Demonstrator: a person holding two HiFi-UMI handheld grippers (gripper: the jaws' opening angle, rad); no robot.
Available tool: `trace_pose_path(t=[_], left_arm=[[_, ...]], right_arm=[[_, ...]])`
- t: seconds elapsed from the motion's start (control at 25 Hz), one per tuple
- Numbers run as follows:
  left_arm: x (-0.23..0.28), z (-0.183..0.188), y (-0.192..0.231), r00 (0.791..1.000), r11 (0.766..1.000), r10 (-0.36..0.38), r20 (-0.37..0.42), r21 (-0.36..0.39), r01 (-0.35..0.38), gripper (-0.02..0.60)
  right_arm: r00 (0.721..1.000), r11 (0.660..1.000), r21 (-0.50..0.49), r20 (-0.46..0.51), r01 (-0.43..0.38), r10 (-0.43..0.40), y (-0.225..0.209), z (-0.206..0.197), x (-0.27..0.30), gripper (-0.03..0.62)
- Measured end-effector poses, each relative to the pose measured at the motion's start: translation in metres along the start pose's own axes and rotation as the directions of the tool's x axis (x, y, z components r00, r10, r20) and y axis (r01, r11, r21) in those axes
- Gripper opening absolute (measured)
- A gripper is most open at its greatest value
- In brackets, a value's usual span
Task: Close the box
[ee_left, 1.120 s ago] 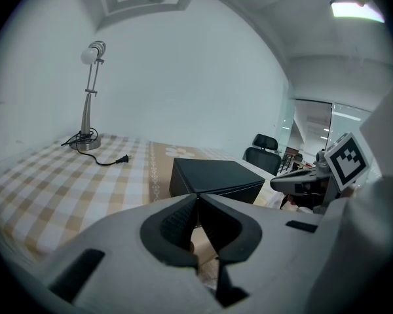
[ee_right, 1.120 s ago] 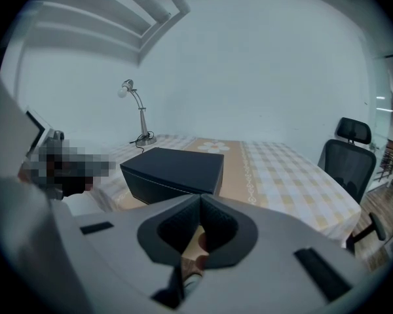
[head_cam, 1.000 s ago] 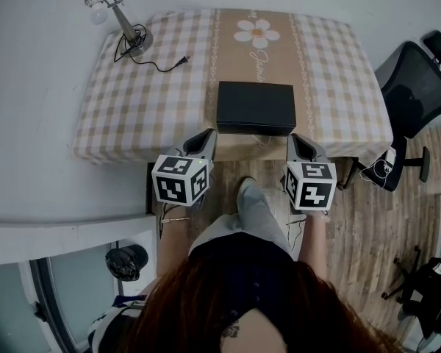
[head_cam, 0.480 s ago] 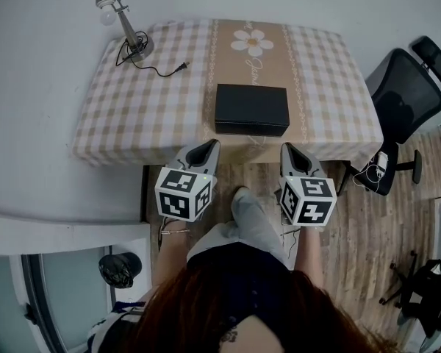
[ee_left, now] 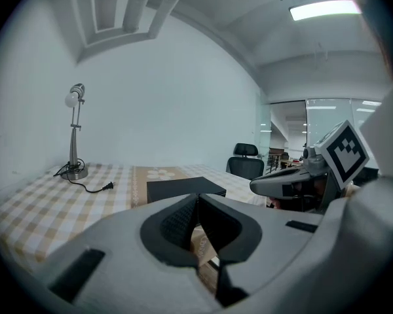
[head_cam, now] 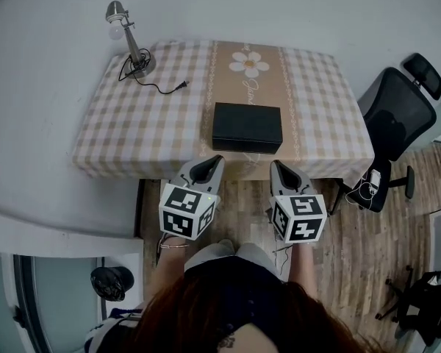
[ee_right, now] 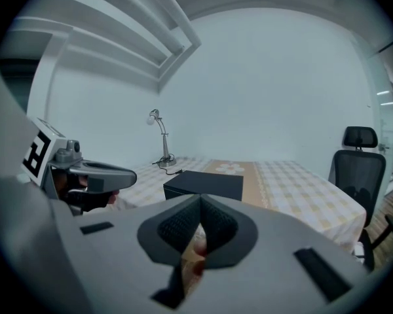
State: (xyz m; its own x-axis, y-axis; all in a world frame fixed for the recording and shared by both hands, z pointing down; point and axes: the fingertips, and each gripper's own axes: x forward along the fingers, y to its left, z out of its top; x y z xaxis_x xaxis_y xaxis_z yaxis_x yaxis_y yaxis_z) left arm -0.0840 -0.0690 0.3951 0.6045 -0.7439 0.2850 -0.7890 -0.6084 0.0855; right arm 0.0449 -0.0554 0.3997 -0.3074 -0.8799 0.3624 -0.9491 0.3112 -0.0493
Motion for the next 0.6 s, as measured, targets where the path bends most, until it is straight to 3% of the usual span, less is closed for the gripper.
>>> trace_pose_path(t=[0.6], left_arm=[[-0.004, 0.02, -0.041, 0.999, 1.0, 0.015, 0.047, 0.017, -0.016, 0.029]], right_arm=[[0.998, 0.995, -0.083, 0.04, -0.054, 0.057, -0.008, 0.012, -0.027, 0.017]])
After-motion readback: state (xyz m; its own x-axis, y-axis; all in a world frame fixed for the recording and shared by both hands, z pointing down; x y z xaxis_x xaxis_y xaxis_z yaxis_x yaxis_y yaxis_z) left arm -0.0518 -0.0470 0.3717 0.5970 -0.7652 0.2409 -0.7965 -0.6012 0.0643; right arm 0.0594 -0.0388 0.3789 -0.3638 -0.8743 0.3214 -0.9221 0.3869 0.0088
